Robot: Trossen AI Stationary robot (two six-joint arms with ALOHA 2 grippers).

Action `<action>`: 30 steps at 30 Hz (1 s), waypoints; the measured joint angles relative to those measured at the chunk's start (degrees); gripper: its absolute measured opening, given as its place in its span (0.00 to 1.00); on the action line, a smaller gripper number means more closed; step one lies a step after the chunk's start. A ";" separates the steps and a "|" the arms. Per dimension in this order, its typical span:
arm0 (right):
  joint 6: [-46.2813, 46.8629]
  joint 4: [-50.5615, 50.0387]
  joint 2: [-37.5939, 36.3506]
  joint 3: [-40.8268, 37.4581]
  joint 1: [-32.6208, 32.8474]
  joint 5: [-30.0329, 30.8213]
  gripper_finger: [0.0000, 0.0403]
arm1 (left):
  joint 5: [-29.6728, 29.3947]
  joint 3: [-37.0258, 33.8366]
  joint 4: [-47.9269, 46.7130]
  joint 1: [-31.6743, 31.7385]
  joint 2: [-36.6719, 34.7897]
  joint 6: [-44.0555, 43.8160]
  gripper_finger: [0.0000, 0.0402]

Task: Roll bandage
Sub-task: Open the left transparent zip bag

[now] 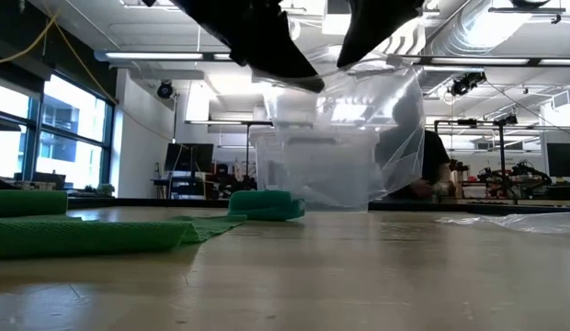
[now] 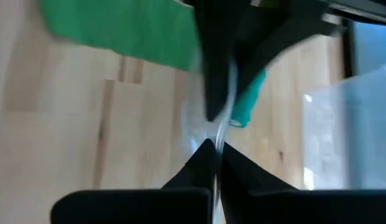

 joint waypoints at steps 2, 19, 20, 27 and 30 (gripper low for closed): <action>0.73 -1.32 0.00 0.00 0.02 1.46 0.05 | -0.71 0.02 -1.56 0.02 0.00 -4.20 0.00; -7.19 12.55 -0.15 -4.51 6.21 4.68 0.32 | -6.28 0.02 -2.59 -3.07 0.09 -21.50 0.00; -7.15 13.07 -0.15 -5.10 5.84 5.30 0.32 | -5.58 0.02 -2.10 -3.30 0.09 -21.50 0.00; -6.76 13.85 -0.02 -6.39 2.97 0.44 0.32 | -3.68 0.00 1.13 -4.13 -0.11 -21.25 0.00; -4.41 13.20 -0.10 -6.41 1.39 -4.95 0.32 | -3.71 -0.11 1.33 -4.12 -0.21 -20.42 0.00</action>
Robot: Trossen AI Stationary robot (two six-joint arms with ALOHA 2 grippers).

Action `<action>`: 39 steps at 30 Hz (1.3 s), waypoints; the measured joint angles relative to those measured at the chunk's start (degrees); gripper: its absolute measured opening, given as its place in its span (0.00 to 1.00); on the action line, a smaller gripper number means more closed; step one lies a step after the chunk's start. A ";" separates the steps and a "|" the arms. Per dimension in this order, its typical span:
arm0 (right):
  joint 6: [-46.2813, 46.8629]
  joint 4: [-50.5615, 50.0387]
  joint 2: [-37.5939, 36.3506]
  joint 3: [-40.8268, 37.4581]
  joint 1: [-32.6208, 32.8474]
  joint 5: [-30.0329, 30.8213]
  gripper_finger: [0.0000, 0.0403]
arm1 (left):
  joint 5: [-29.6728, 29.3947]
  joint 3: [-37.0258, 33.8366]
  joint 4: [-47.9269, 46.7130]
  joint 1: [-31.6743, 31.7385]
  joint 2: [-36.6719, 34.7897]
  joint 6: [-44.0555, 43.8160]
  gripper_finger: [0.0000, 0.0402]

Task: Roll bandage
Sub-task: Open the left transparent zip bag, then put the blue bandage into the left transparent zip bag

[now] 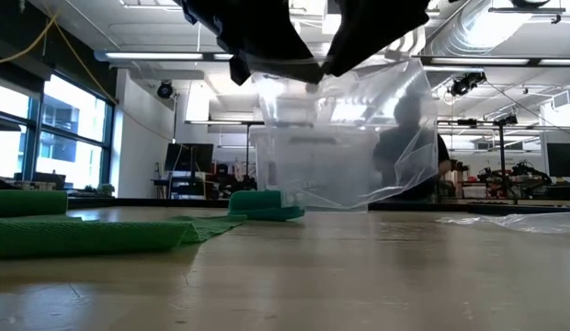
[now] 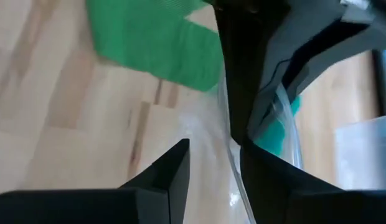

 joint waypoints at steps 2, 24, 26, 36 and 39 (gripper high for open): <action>1.08 -0.37 -0.01 -0.01 -0.44 -3.18 0.32 | -2.45 -0.01 0.61 -0.09 -0.11 0.15 0.00; -4.34 8.61 -4.31 -0.03 2.61 7.96 0.32 | -52.96 0.11 -16.26 -10.24 -1.43 8.89 0.00; -4.25 5.37 -4.90 -0.01 2.42 6.38 0.32 | -54.87 0.11 -24.05 -10.88 -2.12 3.47 0.00; -2.89 26.33 -5.07 -17.30 -10.82 -8.29 0.32 | -47.23 -0.31 -66.73 -10.04 -3.86 -39.20 0.00; -1.44 37.43 -4.13 -22.66 -15.47 -11.73 0.32 | -44.45 -2.50 -69.84 -9.52 -3.79 -44.88 0.00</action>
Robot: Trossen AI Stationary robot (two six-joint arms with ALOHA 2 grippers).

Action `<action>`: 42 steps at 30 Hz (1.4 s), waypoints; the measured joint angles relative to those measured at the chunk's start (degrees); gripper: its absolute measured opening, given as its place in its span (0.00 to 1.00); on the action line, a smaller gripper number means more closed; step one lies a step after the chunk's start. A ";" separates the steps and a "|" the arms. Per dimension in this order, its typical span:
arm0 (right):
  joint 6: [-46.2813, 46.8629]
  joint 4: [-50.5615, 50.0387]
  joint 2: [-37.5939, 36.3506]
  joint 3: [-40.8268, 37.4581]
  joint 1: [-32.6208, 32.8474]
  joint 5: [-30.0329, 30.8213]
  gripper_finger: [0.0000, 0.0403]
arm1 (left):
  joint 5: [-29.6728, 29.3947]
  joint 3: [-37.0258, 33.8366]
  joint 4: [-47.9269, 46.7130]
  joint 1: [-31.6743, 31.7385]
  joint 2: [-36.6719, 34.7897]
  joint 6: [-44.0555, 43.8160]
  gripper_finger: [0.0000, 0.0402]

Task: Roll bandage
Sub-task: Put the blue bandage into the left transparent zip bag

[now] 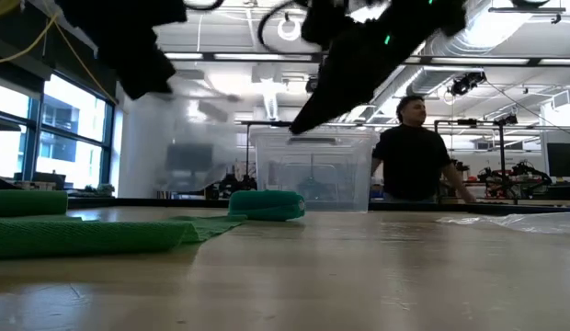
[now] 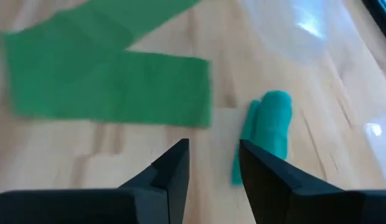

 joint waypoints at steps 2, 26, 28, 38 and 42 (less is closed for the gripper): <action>0.15 4.19 0.19 -1.49 -2.64 -3.90 0.34 | 1.02 -1.47 -0.09 0.10 0.02 -2.01 0.00; -0.35 15.40 15.96 -0.89 -9.69 -7.08 0.38 | 5.70 -5.91 11.82 0.50 0.04 -0.76 0.00; -0.11 15.43 16.13 -0.85 -9.26 -6.02 0.28 | 5.78 -5.91 15.12 0.85 0.04 1.58 0.00; 9.13 -8.81 4.77 -1.06 -0.97 3.58 0.05 | 6.04 -5.91 21.33 4.34 0.07 7.83 0.00; 16.15 -15.51 -3.31 -3.18 7.47 7.02 0.02 | 6.19 -5.93 30.24 5.40 0.07 14.15 0.00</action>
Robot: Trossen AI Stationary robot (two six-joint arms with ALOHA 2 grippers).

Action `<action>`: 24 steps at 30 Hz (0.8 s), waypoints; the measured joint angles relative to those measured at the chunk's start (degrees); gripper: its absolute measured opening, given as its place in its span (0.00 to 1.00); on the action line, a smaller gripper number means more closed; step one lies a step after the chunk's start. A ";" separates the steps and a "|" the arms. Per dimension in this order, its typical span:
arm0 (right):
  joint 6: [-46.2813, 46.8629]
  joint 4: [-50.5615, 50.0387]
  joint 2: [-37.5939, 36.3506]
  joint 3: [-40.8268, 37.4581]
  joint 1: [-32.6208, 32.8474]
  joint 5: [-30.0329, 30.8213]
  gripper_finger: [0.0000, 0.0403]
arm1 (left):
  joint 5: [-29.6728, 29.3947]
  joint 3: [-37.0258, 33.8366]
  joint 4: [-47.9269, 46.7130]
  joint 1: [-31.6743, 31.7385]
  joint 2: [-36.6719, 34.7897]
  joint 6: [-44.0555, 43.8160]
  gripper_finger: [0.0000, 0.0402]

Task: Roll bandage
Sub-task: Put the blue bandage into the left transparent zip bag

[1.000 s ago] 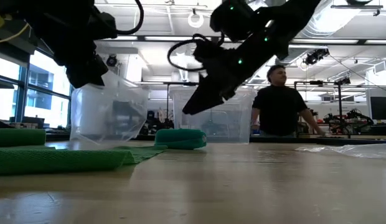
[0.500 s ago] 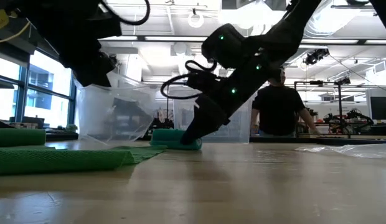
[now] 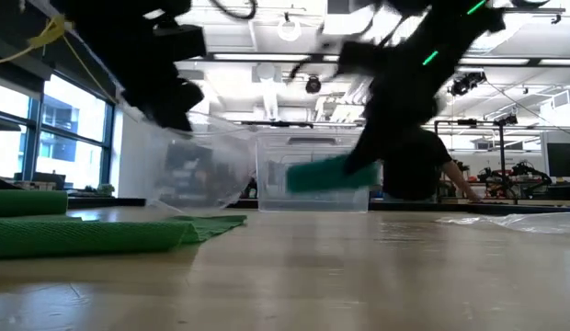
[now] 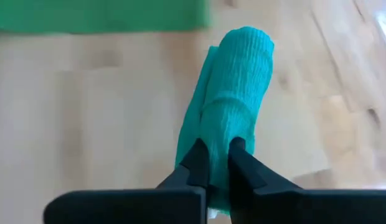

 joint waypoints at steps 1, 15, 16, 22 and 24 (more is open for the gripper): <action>1.57 0.18 -2.23 -0.43 2.15 0.21 0.02 | 0.30 0.00 3.94 0.21 0.01 2.74 0.00; 3.80 12.92 -8.65 -0.40 10.82 20.62 0.03 | 14.03 0.00 37.44 4.42 0.02 29.16 0.00; 4.48 12.87 -8.22 -0.40 10.05 20.66 0.03 | 14.73 0.00 37.94 4.60 0.02 29.53 0.00; 8.29 10.34 -6.16 -0.40 6.10 15.27 0.03 | 14.60 0.00 41.63 4.75 0.04 34.27 0.00; 11.57 7.12 -5.91 -0.40 4.97 12.65 0.03 | 14.54 -0.11 43.14 4.83 0.09 35.82 0.00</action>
